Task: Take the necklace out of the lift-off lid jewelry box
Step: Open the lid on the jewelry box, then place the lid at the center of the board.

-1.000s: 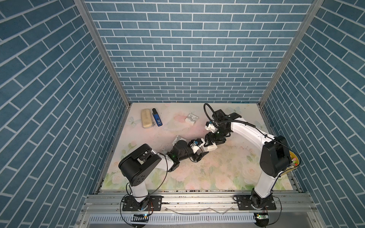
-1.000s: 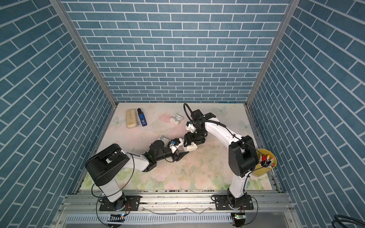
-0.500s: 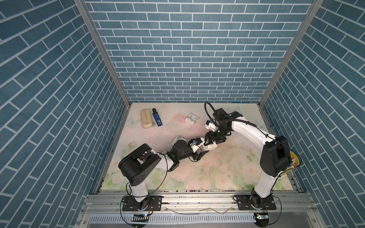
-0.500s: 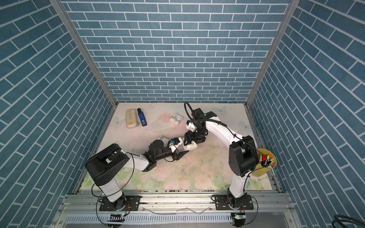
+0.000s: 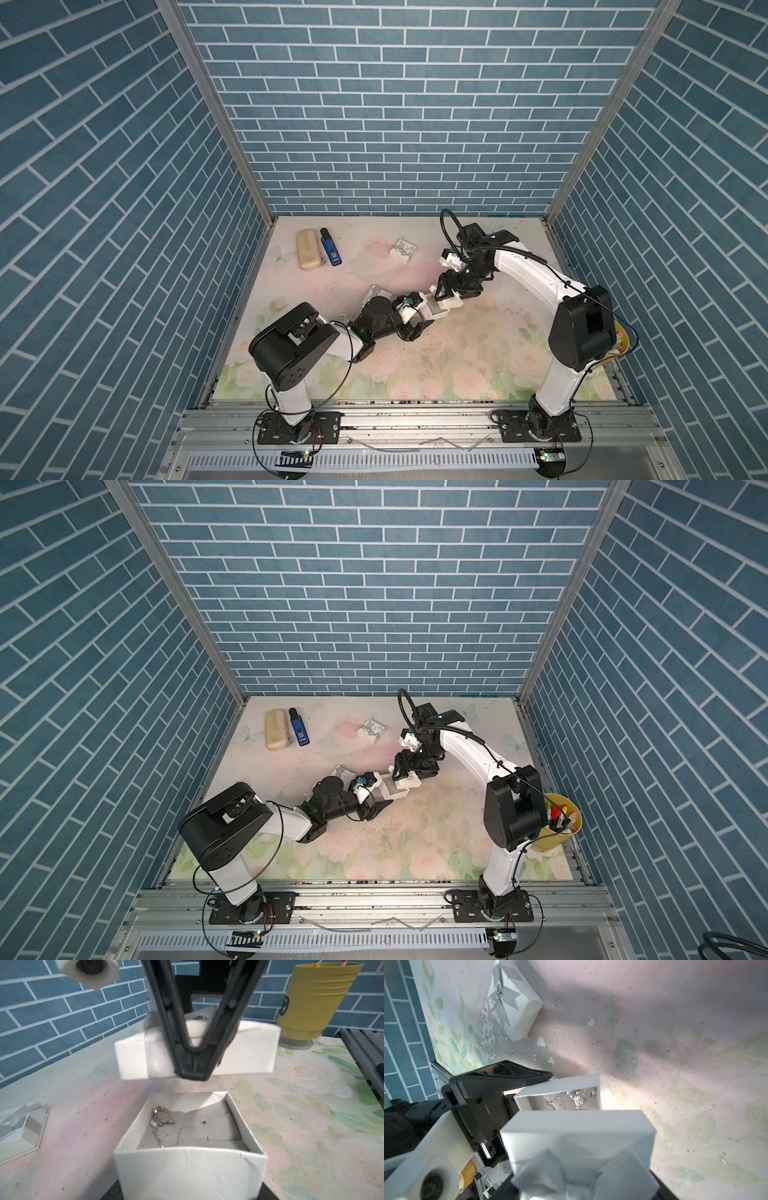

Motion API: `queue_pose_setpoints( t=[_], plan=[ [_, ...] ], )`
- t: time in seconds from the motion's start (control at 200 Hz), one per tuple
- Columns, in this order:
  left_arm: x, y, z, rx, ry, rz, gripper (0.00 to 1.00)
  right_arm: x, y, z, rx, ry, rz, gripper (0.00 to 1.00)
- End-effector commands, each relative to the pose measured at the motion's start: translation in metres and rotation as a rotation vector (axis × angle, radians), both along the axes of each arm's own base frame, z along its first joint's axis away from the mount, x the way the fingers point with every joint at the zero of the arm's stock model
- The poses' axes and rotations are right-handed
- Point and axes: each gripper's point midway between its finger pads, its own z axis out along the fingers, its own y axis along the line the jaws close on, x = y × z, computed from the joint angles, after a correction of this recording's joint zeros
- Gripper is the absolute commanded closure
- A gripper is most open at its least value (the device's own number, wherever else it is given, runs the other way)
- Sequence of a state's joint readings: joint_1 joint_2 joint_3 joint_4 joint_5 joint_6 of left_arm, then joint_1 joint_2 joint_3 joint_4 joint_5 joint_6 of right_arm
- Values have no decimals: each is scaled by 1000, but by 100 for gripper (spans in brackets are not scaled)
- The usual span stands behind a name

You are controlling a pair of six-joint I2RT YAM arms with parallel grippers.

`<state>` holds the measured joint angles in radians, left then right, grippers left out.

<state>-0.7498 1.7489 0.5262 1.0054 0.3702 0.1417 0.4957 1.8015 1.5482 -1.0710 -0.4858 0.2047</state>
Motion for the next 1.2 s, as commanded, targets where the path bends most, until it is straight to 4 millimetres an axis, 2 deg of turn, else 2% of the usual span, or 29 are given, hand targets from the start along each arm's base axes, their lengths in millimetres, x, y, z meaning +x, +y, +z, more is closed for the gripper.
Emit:
queue_pose_setpoints(
  t=[0.0,0.135,0.27,0.36,0.445,0.6,0.715,0.805,0.945,1.195],
  plan=[
    [1,4,-10,18,20,16,44,-7,-3,10,-9,10,4,29],
    [1,5,-11,19,20,18,44,-5,-6,9,-20,0,-1,29],
    [1,6,-13,25,22,21,44,5,-22,-1,-94,-19,-40,29],
    [0,8,-14,30,20,25,44,18,-44,-15,-158,-18,-103,29],
    [-1,9,-15,33,20,24,44,32,-68,-36,-214,-9,-153,30],
    [-2,7,-15,35,27,10,44,68,-133,-82,-413,9,-246,29],
    [-3,7,-16,46,27,2,45,97,-158,-102,-480,-11,-289,29],
    [-4,8,-18,63,29,-1,44,114,-164,-110,-485,-22,-295,28],
    [-7,10,-18,76,33,-6,44,130,-167,-104,-502,-56,-283,20],
    [-5,7,-13,78,23,-11,44,122,-156,-88,-424,-56,-284,15]
  ],
)
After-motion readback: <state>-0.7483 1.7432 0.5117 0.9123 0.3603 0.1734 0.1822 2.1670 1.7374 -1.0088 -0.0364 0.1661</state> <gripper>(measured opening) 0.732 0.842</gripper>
